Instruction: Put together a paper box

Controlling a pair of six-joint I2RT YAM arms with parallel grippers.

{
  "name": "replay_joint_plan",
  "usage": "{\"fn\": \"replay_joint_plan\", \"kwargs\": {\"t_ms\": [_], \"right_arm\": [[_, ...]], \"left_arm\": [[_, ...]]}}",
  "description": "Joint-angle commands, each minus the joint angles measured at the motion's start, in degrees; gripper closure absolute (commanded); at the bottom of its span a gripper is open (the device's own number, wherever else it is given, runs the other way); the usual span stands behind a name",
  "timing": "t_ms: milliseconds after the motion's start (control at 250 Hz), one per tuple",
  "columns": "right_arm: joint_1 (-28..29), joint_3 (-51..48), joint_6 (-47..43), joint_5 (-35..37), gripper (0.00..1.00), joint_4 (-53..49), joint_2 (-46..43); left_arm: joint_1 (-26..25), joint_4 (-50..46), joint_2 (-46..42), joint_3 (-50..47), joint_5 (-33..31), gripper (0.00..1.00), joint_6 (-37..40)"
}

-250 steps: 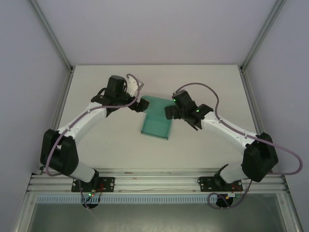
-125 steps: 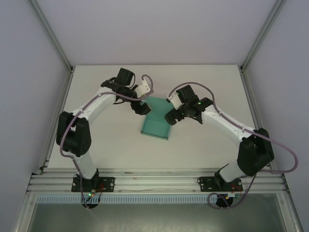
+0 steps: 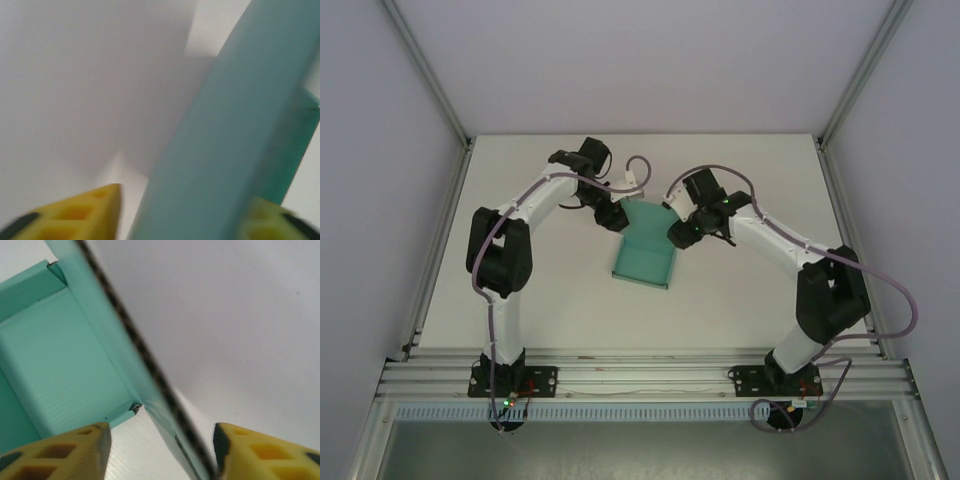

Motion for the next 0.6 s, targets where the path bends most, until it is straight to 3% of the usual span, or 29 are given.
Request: {"fn": "replay_joint_plan", "kwargs": {"t_ms": [0, 16, 164, 412, 600], "right_arm": [[-0.44, 2.23, 0.18, -0.06, 0.71, -2.03, 1.26], [-0.47, 2.37, 0.27, 0.11, 0.74, -2.2, 1.35], [-0.49, 2.98, 0.99, 0.17, 0.93, -2.82, 1.45], [-0.43, 3.78, 12.43, 5.34, 1.0, 0.36, 0.0], [-0.47, 5.03, 26.47, 7.66, 1.0, 1.39, 0.48]], "left_arm": [[0.24, -1.77, -0.69, 1.77, -0.67, 0.92, -0.47], [0.26, -1.59, -0.8, 1.77, -0.86, 1.0, -0.81], [0.16, -0.69, -1.11, 2.28, -2.97, 1.0, -5.22], [-0.72, 6.86, -4.41, -0.5, -10.11, 1.0, -16.17], [-3.09, 14.78, -5.91, -2.75, -21.43, 0.99, -30.34]]}}
